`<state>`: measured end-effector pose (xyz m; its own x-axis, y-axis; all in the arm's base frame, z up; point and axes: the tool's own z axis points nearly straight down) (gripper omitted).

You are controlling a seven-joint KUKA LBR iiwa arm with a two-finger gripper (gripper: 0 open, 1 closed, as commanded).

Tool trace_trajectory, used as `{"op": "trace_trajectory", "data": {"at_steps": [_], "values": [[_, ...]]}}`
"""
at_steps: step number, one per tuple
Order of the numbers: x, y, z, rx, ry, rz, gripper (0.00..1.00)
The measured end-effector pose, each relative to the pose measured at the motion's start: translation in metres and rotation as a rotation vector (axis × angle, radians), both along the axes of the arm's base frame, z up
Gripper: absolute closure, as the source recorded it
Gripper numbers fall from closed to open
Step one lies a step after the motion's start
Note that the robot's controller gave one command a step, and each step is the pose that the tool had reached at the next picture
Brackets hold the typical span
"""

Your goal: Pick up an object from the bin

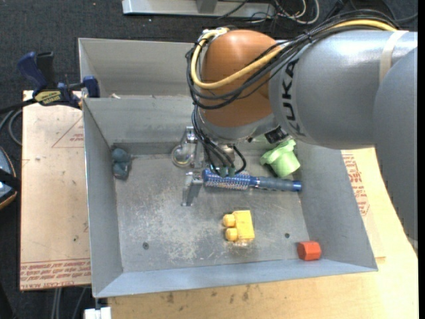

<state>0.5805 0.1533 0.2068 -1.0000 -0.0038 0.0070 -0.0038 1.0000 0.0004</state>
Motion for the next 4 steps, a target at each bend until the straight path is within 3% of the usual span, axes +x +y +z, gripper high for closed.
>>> {"op": "trace_trajectory", "data": {"at_steps": [1, 2, 3, 4], "values": [[-0.066, 0.080, -0.036, 0.003, 0.000, 0.052, 0.00], [-0.042, -0.017, -0.048, -0.002, -0.007, 0.177, 0.00], [-0.068, -0.105, -0.046, -0.002, -0.005, 0.274, 0.00], [-0.043, -0.110, -0.132, 0.004, -0.014, 0.924, 0.00]]}}
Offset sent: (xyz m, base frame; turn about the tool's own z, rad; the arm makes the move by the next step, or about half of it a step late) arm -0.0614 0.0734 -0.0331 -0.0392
